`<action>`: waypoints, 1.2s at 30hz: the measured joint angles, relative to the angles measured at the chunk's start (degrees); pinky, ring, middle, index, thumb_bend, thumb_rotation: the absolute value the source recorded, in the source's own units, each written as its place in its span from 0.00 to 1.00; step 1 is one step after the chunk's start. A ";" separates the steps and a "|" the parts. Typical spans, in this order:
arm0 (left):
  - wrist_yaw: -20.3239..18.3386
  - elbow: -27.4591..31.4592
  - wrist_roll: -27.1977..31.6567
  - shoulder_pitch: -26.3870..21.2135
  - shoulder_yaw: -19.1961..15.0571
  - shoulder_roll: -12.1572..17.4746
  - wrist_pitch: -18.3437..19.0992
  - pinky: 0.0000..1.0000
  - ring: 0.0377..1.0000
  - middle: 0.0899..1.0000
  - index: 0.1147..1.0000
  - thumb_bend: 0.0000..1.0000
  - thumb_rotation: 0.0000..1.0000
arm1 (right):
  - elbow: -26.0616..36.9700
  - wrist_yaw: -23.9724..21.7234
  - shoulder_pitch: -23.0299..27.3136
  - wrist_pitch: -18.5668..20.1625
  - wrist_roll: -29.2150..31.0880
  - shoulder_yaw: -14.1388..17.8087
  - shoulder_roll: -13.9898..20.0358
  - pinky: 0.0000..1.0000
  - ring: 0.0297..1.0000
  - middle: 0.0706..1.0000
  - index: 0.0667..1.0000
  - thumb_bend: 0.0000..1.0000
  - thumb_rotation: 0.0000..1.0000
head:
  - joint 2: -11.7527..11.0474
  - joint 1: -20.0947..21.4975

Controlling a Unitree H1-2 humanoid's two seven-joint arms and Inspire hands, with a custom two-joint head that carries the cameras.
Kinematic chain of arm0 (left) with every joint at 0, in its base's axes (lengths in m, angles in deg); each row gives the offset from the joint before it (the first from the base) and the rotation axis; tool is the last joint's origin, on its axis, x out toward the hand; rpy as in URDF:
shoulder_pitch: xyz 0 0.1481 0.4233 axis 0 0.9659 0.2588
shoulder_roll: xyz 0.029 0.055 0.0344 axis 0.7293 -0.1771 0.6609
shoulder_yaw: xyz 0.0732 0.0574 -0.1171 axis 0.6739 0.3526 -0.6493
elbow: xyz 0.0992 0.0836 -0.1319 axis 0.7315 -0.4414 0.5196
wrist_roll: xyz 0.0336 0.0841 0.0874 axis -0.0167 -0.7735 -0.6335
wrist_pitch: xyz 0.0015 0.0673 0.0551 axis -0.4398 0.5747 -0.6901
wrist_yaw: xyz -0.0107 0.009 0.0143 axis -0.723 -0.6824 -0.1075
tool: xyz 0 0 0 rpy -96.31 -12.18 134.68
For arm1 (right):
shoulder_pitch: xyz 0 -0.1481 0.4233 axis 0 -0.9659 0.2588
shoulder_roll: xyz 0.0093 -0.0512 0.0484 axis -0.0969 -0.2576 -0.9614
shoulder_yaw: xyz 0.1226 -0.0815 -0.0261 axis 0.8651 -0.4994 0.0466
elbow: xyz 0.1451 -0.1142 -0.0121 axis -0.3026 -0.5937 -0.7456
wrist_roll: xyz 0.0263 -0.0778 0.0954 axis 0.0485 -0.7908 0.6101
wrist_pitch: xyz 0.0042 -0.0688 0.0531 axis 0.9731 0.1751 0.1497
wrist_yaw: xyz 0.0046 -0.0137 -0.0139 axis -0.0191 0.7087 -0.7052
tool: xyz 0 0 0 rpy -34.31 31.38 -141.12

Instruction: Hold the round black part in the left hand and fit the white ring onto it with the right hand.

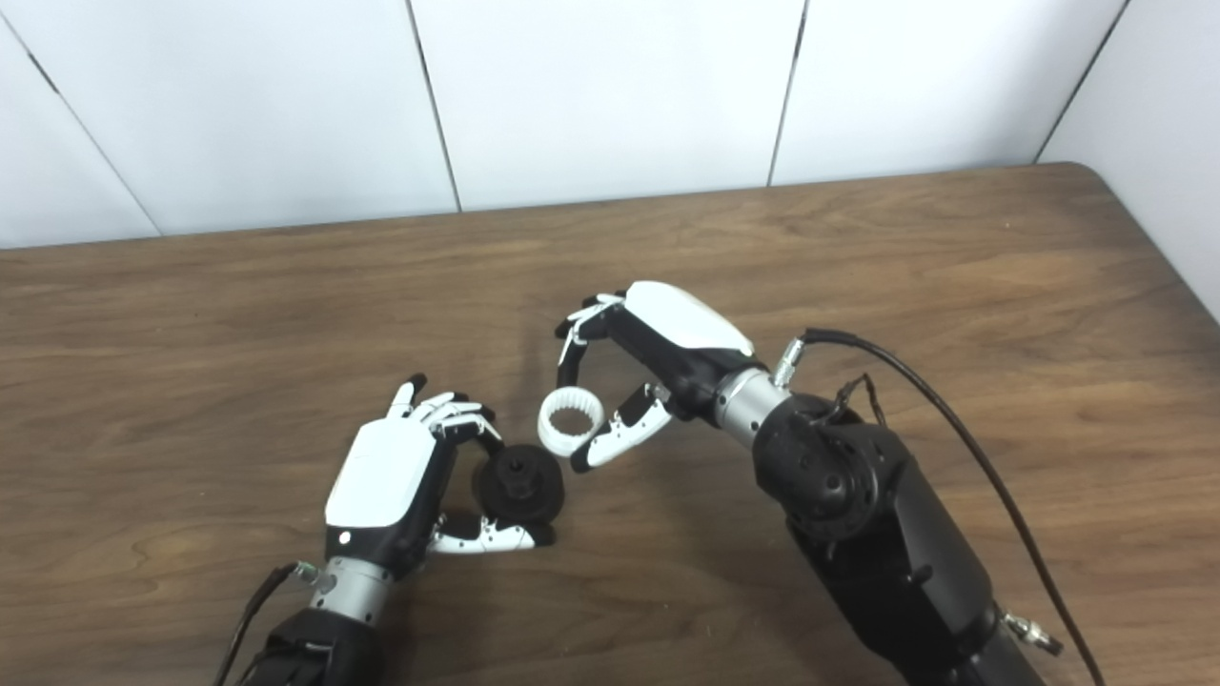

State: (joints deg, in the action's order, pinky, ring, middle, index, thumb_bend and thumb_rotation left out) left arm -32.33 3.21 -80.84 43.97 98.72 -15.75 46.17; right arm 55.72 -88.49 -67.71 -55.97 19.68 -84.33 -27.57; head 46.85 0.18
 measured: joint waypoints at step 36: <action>-0.32 -0.14 -1.36 -0.21 0.54 -1.62 1.24 1.00 0.84 0.73 0.42 0.52 0.06 | -2.49 -0.25 -0.13 -0.02 -0.66 -2.56 -3.34 1.00 0.95 0.81 0.45 0.52 0.13 | 0.09 -2.02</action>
State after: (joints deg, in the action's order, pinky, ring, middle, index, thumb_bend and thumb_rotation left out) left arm -32.66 3.07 -82.21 43.76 99.26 -17.37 47.41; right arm 53.23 -88.74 -67.84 -55.99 19.02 -86.88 -30.90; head 46.93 -1.85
